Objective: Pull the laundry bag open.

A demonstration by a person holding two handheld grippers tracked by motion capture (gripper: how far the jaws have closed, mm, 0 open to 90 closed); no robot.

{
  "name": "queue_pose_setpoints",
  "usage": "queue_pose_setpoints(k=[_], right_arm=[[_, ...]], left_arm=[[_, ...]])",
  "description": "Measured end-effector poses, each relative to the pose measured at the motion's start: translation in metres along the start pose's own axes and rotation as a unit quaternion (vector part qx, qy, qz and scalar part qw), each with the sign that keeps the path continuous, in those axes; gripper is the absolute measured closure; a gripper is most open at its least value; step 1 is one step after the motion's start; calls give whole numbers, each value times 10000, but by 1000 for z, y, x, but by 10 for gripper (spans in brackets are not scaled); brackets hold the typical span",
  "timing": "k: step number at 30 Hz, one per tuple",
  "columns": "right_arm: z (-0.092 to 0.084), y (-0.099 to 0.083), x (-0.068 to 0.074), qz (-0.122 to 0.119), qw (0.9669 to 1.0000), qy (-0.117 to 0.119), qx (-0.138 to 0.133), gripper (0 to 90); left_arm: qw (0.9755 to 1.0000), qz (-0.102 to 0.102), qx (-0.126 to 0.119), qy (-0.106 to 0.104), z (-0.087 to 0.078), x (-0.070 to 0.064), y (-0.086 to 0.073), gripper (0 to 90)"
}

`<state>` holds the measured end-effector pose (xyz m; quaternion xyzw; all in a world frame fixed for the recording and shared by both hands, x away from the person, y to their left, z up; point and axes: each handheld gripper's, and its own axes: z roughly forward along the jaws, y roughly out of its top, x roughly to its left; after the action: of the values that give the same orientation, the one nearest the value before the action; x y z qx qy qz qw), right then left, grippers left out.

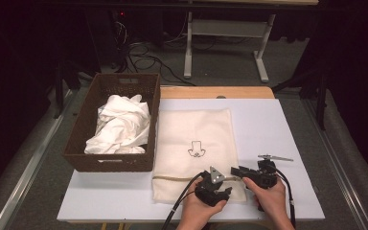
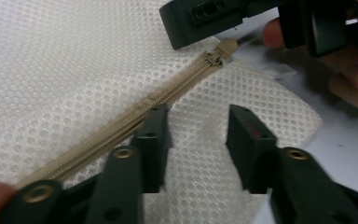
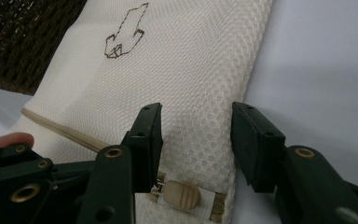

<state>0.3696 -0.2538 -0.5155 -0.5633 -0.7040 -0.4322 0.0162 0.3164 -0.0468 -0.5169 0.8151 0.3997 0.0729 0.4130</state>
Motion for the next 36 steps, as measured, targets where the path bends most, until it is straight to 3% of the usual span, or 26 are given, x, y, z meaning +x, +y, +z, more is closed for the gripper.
queue_pose_setpoints(k=[3, 5, 8, 12, 13, 14, 16, 18, 27, 32, 36], right_arm=[[1, 0, -4, 155, 9994, 253, 200, 719], [1, -2, -5, 24, 9994, 309, 183, 789], [-6, -3, 2, -128, 9985, 531, -20, 848], [-16, -4, 15, -343, 9949, 912, -273, 872], [-16, -4, 18, -476, 9941, 921, -321, 872], [-17, -5, 21, -598, 9936, 880, -385, 873], [-21, -5, 27, -795, 9937, 557, -563, 872], [-23, -4, 30, -906, 9924, 412, -723, 872], [-24, -6, 33, -754, 9915, 496, -940, 871], [-25, -7, 35, -530, 9909, 769, -971, 874], [-26, -9, 39, -616, 9898, 819, -989, 876]], left_arm=[[10000, -43, -9, 63, 0, 1, 0, 698], [9999, -30, 3, 110, 0, 1, 0, 724], [9999, -154, -4, 49, 0, 4, 0, 757], [9999, -159, -33, 28, -2, 5, 0, 760], [9997, -160, -126, 125, -4, 3, -1, 757], [9993, -24, -277, 246, -9, -2, 0, 748], [9984, 197, -465, 265, -16, -9, 2, 706], [9976, 166, -640, 201, -24, -13, 6, 675], [9979, 12, -643, 90, -24, -18, 9, 617], [9988, -46, -486, 20, -18, -15, 11, 541], [9986, -132, -516, -40, -18, -15, 12, 507]])
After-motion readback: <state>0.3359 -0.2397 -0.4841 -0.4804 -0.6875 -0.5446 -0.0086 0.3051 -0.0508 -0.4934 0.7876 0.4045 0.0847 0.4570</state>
